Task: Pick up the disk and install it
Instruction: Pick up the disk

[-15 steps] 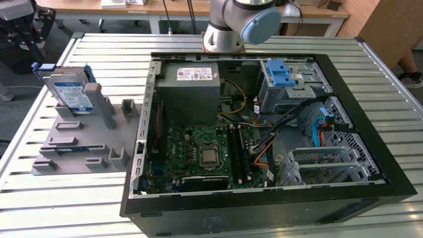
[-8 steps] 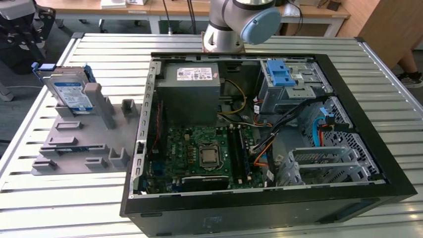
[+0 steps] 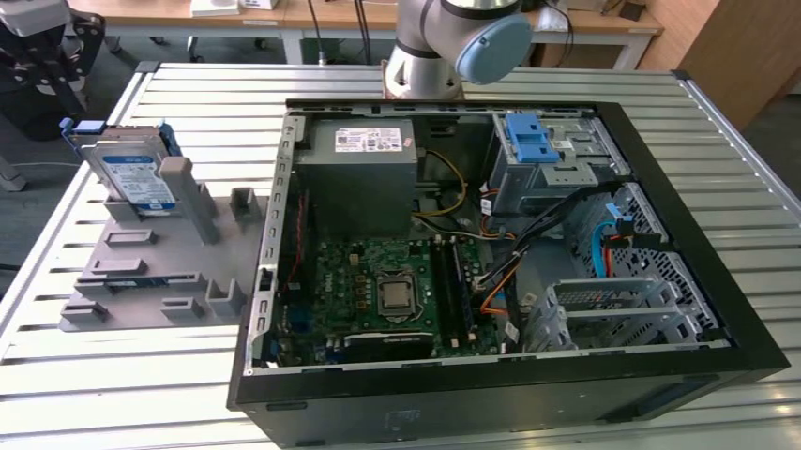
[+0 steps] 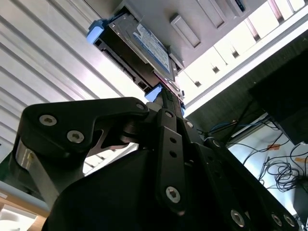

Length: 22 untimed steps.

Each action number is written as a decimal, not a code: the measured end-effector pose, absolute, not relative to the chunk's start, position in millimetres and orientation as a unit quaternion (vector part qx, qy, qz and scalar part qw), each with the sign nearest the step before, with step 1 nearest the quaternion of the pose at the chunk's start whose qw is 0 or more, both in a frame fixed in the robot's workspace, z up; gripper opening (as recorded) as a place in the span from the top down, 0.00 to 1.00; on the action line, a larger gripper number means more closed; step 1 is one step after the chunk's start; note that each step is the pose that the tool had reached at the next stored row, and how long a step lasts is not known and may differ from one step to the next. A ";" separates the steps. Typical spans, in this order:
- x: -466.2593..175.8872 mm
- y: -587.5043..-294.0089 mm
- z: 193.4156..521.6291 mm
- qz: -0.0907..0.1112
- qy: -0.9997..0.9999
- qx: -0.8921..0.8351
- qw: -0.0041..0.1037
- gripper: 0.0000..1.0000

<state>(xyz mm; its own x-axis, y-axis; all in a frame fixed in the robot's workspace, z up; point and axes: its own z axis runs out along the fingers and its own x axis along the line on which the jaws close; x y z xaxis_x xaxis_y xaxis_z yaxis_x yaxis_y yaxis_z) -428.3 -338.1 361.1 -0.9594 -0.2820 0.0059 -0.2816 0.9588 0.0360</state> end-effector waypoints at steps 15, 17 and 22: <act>-428.3 -338.1 361.1 -0.017 -0.986 0.168 0.006 0.89; -428.3 -338.1 361.1 -0.017 -0.985 0.171 0.006 0.89; -428.3 -338.1 361.1 -0.017 -0.984 0.179 0.006 0.89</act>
